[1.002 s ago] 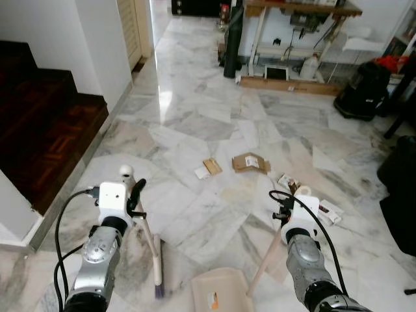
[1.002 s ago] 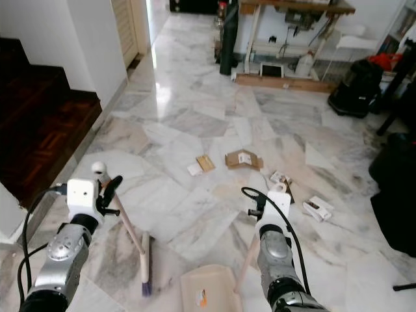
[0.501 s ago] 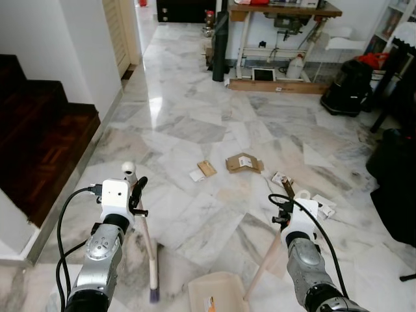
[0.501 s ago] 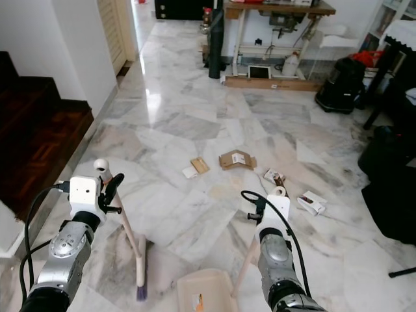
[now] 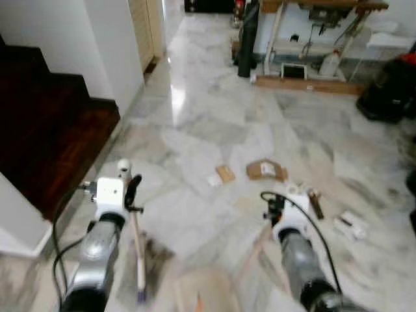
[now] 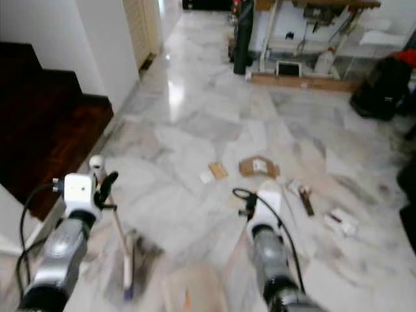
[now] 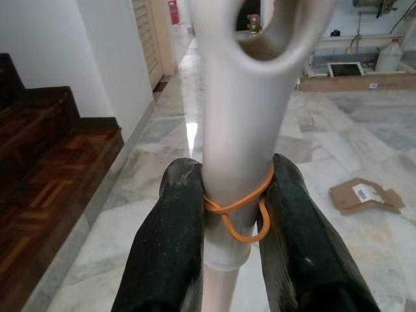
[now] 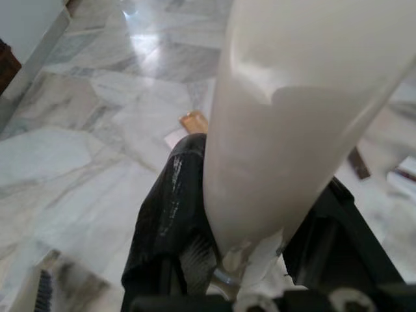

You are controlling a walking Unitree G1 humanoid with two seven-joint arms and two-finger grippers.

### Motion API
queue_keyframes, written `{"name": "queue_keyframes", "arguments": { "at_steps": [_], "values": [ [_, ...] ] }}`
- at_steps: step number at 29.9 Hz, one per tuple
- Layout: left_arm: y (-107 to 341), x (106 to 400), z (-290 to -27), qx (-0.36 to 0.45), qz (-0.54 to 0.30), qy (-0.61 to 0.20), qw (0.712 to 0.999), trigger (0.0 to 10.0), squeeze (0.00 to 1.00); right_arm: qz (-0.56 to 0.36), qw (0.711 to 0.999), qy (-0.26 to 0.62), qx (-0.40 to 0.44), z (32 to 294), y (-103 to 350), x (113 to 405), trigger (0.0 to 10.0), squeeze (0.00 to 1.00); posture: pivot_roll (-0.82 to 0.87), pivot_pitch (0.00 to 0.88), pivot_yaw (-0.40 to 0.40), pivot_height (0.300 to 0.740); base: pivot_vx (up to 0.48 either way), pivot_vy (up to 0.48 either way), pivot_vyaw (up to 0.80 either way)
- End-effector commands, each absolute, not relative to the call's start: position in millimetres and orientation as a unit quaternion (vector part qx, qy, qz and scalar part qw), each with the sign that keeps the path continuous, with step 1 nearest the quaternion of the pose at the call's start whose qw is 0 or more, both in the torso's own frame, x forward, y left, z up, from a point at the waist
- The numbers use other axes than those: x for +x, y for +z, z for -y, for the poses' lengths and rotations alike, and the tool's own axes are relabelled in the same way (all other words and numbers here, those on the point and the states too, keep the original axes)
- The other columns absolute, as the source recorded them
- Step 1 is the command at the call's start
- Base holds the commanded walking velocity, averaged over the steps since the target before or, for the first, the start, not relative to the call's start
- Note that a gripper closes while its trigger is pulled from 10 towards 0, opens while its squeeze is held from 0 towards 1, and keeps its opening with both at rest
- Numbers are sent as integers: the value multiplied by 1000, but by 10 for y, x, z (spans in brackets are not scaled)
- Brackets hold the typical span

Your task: Sweep floor

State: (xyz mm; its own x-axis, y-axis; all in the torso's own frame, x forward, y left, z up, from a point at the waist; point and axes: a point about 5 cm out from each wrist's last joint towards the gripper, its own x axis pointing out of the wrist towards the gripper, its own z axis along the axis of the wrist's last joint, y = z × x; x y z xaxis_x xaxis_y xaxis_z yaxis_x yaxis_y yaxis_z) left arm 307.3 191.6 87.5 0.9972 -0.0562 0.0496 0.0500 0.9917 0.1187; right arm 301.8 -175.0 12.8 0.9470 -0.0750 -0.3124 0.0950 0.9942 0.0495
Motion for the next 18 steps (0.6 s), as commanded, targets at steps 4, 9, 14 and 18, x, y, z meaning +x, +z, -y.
{"name": "queue_keyframes", "arguments": {
  "at_steps": [4, 9, 14, 18],
  "values": [
    [950, 3100, -1949, 57, 43, -21, 997, 10000, 0, -148, 988, -25, 22, 1684, 161, 3048, 10000, 0, 97, 0, -21, 740, 385, 0, 794],
    [947, 3105, -1961, 58, 42, -18, 997, 10000, 0, -150, 988, -22, 34, 1669, 157, 3049, 10000, 0, 95, 0, -19, 740, 388, 0, 459],
    [939, 3106, -1963, 57, 40, -17, 997, 10000, 0, -150, 988, -21, 39, 1661, 165, 3060, 10000, 0, 95, 0, -18, 740, 388, 0, 0],
    [939, 3109, -1964, 57, 41, -18, 997, 10000, 0, -147, 988, -17, 42, 1643, 173, 3068, 10000, 0, 96, 0, -18, 740, 389, 0, 0]
  ]
}}
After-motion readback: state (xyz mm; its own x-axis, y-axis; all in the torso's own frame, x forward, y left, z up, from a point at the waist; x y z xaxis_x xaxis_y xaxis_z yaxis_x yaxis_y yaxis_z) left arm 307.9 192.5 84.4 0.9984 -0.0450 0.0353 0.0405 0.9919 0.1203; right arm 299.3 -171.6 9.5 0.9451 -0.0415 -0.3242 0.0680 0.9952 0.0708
